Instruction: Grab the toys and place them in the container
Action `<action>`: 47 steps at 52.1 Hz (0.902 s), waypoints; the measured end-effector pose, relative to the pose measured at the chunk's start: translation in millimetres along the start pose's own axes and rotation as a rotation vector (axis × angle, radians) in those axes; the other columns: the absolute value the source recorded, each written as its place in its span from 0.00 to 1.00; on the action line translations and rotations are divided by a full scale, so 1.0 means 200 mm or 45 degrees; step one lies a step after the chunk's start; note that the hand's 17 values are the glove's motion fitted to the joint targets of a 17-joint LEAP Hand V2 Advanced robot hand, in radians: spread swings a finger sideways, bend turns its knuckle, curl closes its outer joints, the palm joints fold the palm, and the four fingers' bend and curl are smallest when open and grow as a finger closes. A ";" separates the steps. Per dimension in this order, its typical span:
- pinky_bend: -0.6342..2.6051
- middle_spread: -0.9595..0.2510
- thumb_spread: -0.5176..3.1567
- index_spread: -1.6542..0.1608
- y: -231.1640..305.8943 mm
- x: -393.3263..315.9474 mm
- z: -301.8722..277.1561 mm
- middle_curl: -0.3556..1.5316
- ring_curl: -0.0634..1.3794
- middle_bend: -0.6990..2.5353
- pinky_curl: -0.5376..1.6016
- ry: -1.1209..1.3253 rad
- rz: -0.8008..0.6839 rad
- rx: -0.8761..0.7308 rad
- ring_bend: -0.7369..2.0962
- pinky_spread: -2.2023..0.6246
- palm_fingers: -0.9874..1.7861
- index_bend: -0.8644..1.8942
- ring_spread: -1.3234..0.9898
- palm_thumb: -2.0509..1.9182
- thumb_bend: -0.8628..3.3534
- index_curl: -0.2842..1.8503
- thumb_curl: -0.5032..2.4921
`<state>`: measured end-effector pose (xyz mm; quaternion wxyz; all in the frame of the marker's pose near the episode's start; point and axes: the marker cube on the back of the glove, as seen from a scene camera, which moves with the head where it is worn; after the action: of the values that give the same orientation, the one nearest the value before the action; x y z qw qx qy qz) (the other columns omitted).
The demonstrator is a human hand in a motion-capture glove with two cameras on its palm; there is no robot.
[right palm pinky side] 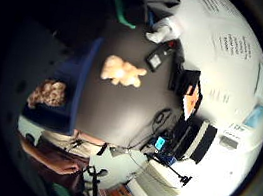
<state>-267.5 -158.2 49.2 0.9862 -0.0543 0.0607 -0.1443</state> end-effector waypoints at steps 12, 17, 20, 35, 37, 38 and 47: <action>0.48 0.67 0.46 0.76 -0.13 0.35 0.21 0.41 0.26 0.29 0.43 -0.038 0.107 -0.091 0.45 0.80 0.32 0.36 0.58 0.48 0.18 0.34 0.27; 0.47 0.67 0.46 0.76 -0.23 0.45 0.44 0.41 0.25 0.29 0.42 -0.104 0.115 -0.182 0.42 0.80 0.30 0.37 0.58 0.48 0.18 0.33 0.26; 0.46 0.68 0.47 0.77 -0.30 0.47 0.60 0.40 0.24 0.28 0.42 -0.163 0.105 -0.218 0.40 0.80 0.28 0.36 0.58 0.48 0.18 0.32 0.25; 0.47 0.69 0.49 0.75 -0.35 0.77 1.13 0.35 0.21 0.25 0.42 -0.277 0.208 -0.230 0.34 0.81 0.33 0.39 0.58 0.48 0.19 0.31 0.22; 0.47 0.68 0.50 0.75 -0.36 0.76 1.14 0.35 0.22 0.25 0.42 -0.235 0.204 -0.203 0.34 0.81 0.35 0.39 0.58 0.49 0.19 0.31 0.22; 0.47 0.67 0.50 0.75 -0.37 0.76 1.15 0.35 0.22 0.26 0.42 -0.213 0.202 -0.188 0.35 0.81 0.36 0.39 0.58 0.50 0.19 0.32 0.22; 0.41 0.63 0.50 0.76 -0.38 0.75 1.17 0.38 0.25 0.33 0.38 -0.116 0.204 -0.005 0.44 0.79 0.54 0.41 0.52 0.52 0.20 0.33 0.24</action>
<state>-115.1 -253.6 273.9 0.9962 -0.0577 0.0202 -0.0622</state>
